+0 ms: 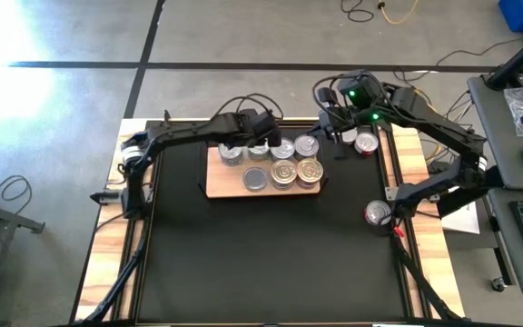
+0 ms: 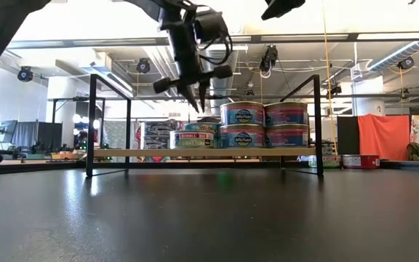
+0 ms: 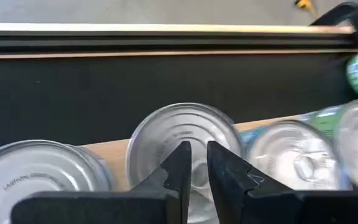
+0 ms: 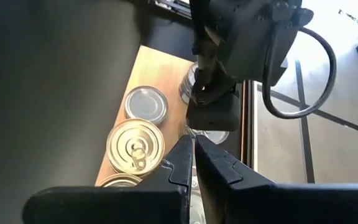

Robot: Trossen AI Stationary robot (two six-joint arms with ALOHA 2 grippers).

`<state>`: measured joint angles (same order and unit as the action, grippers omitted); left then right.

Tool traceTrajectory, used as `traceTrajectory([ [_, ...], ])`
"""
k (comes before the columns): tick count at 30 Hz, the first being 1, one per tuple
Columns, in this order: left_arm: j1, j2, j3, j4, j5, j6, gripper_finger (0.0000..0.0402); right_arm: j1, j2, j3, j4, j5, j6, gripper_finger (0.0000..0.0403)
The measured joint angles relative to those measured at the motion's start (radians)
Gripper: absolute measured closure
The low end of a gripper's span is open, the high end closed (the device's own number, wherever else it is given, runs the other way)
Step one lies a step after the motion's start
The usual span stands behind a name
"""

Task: Stack canned seafood by type on shelf
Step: Adjust the stack of light blue tuna cans

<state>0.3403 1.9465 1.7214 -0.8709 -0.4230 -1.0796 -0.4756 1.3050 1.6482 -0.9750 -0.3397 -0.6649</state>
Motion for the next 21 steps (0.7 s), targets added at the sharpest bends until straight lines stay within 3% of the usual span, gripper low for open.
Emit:
traceTrajectory([
  [16,0.022,0.088,-0.005,0.022,0.053,0.08,0.0365,-0.052,0.012,0.0,-0.005,0.0,-0.014,0.0391],
  [21,0.016,0.064,-0.006,-0.084,0.064,0.077,0.0365,-0.134,0.012,0.0,-0.012,0.078,0.026,0.0391],
])
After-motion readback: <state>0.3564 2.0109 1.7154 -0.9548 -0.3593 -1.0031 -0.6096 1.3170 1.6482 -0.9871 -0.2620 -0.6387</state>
